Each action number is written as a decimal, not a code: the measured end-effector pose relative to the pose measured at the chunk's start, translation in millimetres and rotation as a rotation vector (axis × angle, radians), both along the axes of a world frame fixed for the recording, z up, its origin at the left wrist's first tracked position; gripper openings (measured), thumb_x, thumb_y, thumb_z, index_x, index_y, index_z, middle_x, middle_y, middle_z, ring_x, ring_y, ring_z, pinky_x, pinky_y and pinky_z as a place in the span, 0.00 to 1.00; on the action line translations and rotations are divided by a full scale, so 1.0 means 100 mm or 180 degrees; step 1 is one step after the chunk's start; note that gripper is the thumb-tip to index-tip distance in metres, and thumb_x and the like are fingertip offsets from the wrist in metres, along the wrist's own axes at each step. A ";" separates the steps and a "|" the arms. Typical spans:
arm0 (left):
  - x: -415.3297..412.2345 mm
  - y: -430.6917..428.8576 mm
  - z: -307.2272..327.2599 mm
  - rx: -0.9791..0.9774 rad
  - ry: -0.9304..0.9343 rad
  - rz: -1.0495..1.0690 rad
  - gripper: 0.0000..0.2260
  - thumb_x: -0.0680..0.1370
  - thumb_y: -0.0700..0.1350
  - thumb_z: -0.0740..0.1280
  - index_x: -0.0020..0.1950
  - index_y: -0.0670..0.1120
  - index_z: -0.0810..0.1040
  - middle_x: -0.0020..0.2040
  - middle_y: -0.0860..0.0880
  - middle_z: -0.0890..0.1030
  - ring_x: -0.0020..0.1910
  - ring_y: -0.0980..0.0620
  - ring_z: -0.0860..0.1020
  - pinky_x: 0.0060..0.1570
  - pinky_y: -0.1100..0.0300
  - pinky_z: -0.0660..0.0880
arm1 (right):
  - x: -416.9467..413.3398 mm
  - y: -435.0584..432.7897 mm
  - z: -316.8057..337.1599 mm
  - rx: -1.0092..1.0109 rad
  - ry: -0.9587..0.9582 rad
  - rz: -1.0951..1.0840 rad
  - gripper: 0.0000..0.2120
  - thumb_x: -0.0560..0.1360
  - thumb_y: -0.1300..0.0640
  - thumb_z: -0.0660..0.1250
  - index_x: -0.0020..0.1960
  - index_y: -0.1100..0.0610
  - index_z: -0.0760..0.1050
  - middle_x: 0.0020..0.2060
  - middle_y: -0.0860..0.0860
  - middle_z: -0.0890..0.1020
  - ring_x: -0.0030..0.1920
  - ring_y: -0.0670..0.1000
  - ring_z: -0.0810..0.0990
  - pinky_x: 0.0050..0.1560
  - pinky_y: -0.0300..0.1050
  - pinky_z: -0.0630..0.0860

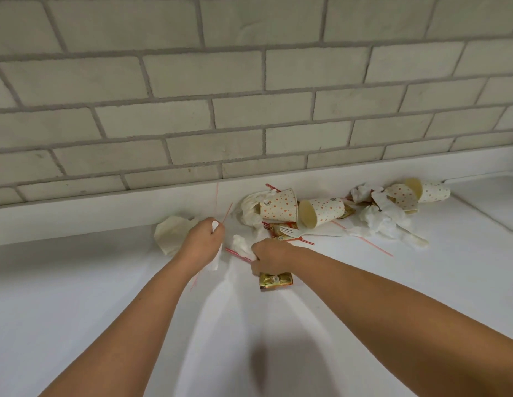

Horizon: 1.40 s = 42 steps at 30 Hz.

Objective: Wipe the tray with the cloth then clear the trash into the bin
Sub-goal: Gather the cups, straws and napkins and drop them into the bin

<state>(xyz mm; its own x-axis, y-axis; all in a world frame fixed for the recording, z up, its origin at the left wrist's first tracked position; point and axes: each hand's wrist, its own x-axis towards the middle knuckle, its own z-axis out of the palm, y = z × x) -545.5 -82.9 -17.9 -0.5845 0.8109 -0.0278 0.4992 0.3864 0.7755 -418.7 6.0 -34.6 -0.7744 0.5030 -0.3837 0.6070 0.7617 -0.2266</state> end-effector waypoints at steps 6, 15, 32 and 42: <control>0.76 0.21 0.12 0.0052 -0.0172 -0.0465 0.11 0.81 0.43 0.57 0.40 0.42 0.71 0.33 0.48 0.72 0.36 0.47 0.70 0.36 0.55 0.69 | 0.95 0.06 0.31 -0.0473 0.0487 -0.0465 0.12 0.78 0.53 0.61 0.38 0.58 0.68 0.39 0.52 0.71 0.44 0.52 0.71 0.34 0.37 0.64; 2.63 0.59 0.29 -0.0017 -0.0203 -0.1468 0.11 0.80 0.44 0.56 0.48 0.40 0.74 0.37 0.47 0.70 0.33 0.53 0.67 0.32 0.59 0.62 | 3.01 0.03 0.69 -0.0781 0.0883 -0.1740 0.11 0.76 0.53 0.64 0.40 0.59 0.70 0.33 0.51 0.74 0.33 0.49 0.72 0.35 0.39 0.68; 6.55 0.03 -0.22 -0.0557 -0.0647 -0.3535 0.11 0.80 0.43 0.56 0.52 0.40 0.76 0.43 0.43 0.77 0.44 0.44 0.74 0.45 0.57 0.70 | 6.91 -1.00 0.39 -0.0380 0.0121 -0.3550 0.16 0.76 0.50 0.63 0.52 0.63 0.76 0.39 0.54 0.77 0.37 0.51 0.74 0.40 0.43 0.71; 7.30 -0.17 -1.36 -0.1890 -0.1315 -0.2786 0.10 0.80 0.41 0.57 0.44 0.40 0.75 0.33 0.46 0.71 0.32 0.50 0.70 0.33 0.60 0.65 | 7.55 -1.47 -0.95 -0.0888 0.0127 -0.4250 0.12 0.77 0.53 0.62 0.53 0.60 0.76 0.41 0.51 0.75 0.41 0.49 0.73 0.41 0.39 0.70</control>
